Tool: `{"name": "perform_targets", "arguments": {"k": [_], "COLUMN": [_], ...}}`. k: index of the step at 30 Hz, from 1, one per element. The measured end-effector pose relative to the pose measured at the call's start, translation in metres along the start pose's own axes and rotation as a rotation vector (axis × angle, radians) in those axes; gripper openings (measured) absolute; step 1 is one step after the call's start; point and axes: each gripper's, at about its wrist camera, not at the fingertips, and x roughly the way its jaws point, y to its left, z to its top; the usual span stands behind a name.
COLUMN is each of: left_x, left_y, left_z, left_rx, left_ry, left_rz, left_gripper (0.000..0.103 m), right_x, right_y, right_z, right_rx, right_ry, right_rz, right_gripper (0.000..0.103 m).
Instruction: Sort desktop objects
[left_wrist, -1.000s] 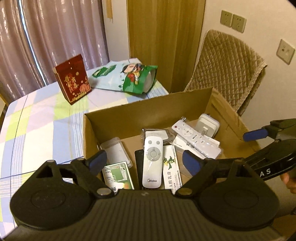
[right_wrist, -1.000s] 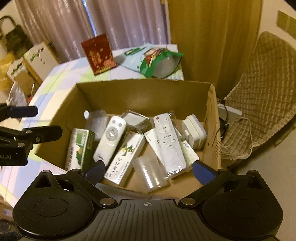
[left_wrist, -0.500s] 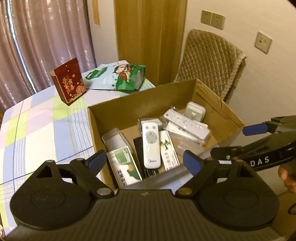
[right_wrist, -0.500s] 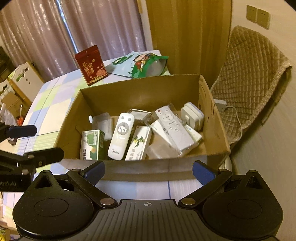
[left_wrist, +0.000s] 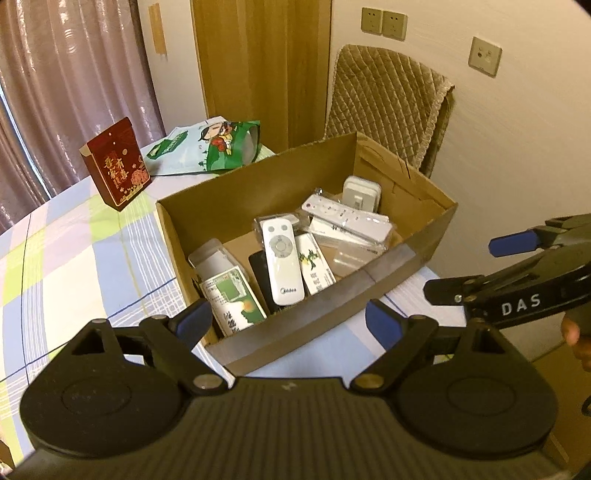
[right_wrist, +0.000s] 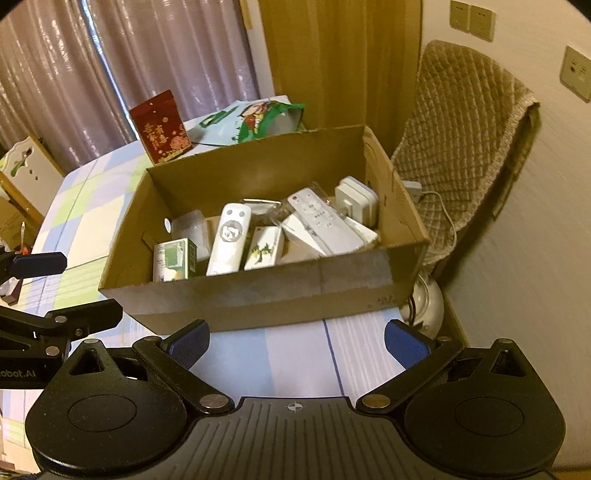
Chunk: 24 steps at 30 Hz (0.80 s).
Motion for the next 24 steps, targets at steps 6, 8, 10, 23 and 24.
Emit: {"name": "perform_targets", "arguments": {"k": [6,8,10,23,24], "left_x": [0.000,-0.001,-0.002,-0.001,0.000], "left_y": [0.000,-0.002,-0.004,-0.004,-0.005], "left_z": [-0.010,-0.014,-0.019,-0.034,-0.036], "left_rx": [0.006,0.026,0.050,0.047,0.048], "left_ry": [0.002,-0.006,-0.015,0.010,0.014], "left_rz": [0.001,0.019,0.034,0.020,0.020], "left_gripper": [0.093,0.093,0.093,0.093,0.093], "right_x": [-0.002,-0.003,-0.004,-0.011,-0.011], "right_y": [0.001,0.001,0.001,0.000,0.001], "right_z": [-0.011,-0.015,-0.019,-0.036,-0.037], "right_rx": [0.021,0.029,0.042,0.092,0.092], "right_ry": [0.010,0.013,0.014,0.021,0.023], "right_rz": [-0.029,-0.038,-0.044,-0.041,-0.040], "right_gripper": [0.103,0.103,0.103,0.103,0.103]}}
